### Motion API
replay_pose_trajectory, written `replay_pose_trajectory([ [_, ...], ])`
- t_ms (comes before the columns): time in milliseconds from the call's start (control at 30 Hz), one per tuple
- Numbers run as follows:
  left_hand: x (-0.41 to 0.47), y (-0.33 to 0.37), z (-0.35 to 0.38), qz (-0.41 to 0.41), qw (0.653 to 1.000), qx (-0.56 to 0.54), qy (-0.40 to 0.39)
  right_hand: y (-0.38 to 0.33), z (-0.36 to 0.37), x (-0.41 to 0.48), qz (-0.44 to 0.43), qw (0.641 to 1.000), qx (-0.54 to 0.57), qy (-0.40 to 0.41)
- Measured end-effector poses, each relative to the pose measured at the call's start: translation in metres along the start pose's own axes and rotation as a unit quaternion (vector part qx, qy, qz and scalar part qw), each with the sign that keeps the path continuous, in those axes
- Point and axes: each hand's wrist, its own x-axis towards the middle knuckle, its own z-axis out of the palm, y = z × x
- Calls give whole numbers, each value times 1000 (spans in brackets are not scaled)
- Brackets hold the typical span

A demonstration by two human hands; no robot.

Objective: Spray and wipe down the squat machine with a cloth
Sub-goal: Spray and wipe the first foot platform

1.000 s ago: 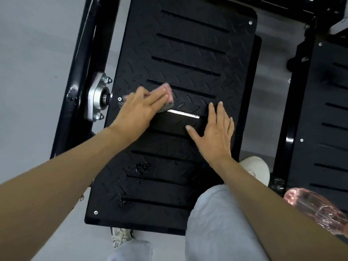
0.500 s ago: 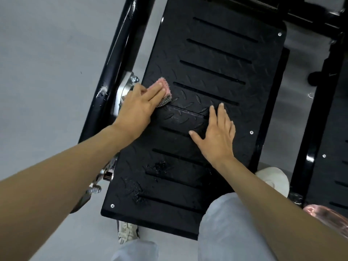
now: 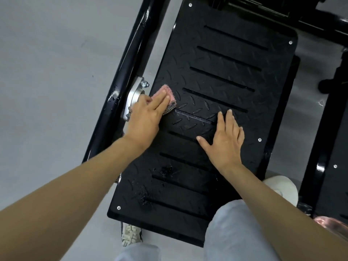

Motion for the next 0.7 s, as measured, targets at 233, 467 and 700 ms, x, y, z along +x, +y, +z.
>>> replay_pose_trajectory([
  [233,-24,28,-3,181,983,5,-41,0,-1,-1,-3,1000,-8,6],
  [467,-30,4,-2,-21,996,-54,71,7,-4,-1,-22,1000,-13,0],
  [700,-42,17,-9,233,967,48,-91,13,-2,-3,-25,1000,-5,8],
])
